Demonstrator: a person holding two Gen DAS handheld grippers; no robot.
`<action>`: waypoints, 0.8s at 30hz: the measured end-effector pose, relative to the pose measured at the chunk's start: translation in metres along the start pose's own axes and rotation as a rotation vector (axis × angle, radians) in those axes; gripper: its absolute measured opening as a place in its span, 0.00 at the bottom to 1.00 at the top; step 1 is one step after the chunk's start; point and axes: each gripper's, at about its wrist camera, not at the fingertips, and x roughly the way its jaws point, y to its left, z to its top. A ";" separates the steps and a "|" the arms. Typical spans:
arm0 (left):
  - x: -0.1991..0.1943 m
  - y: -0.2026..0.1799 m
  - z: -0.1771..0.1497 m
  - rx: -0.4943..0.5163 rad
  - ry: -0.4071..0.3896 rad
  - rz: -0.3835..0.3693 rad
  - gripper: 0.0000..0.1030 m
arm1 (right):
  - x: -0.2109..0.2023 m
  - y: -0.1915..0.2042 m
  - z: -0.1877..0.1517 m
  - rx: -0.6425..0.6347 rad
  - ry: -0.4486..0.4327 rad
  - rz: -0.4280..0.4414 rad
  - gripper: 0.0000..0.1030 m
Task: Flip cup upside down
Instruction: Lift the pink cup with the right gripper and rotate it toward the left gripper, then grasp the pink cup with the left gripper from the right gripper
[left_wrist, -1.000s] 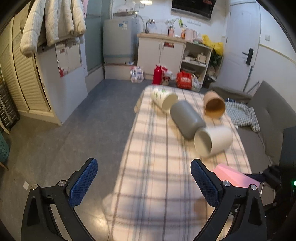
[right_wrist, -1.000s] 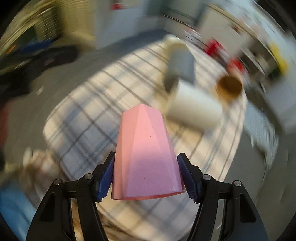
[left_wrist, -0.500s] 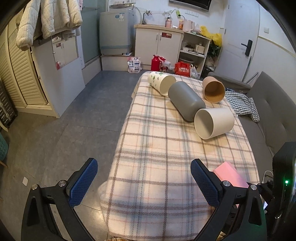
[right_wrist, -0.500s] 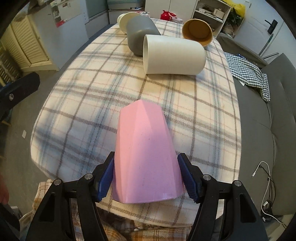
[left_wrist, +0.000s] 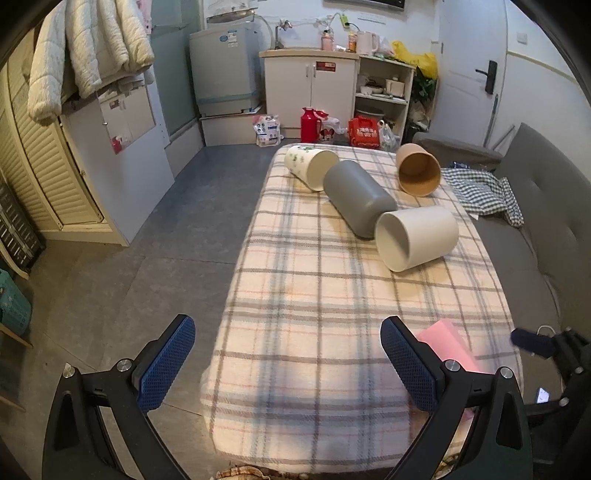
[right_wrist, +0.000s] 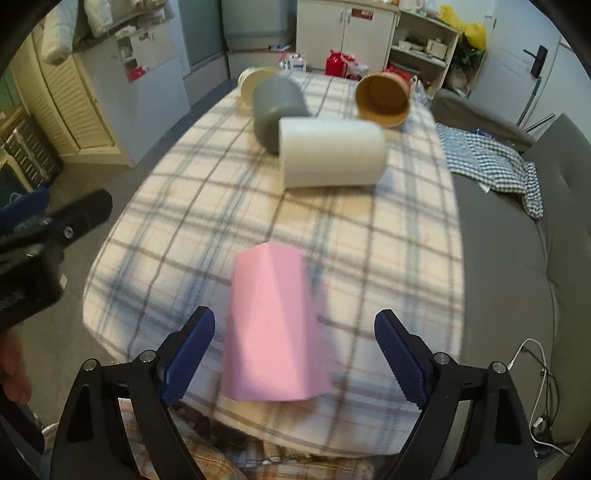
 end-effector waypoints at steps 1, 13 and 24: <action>-0.001 -0.004 0.001 0.005 0.004 -0.007 1.00 | -0.005 -0.006 0.001 0.007 -0.013 -0.002 0.86; 0.014 -0.073 0.014 0.076 0.168 -0.123 1.00 | -0.023 -0.098 -0.006 0.110 -0.065 -0.104 0.86; 0.075 -0.112 0.004 0.061 0.408 -0.183 0.98 | 0.006 -0.123 -0.011 0.170 -0.019 -0.088 0.86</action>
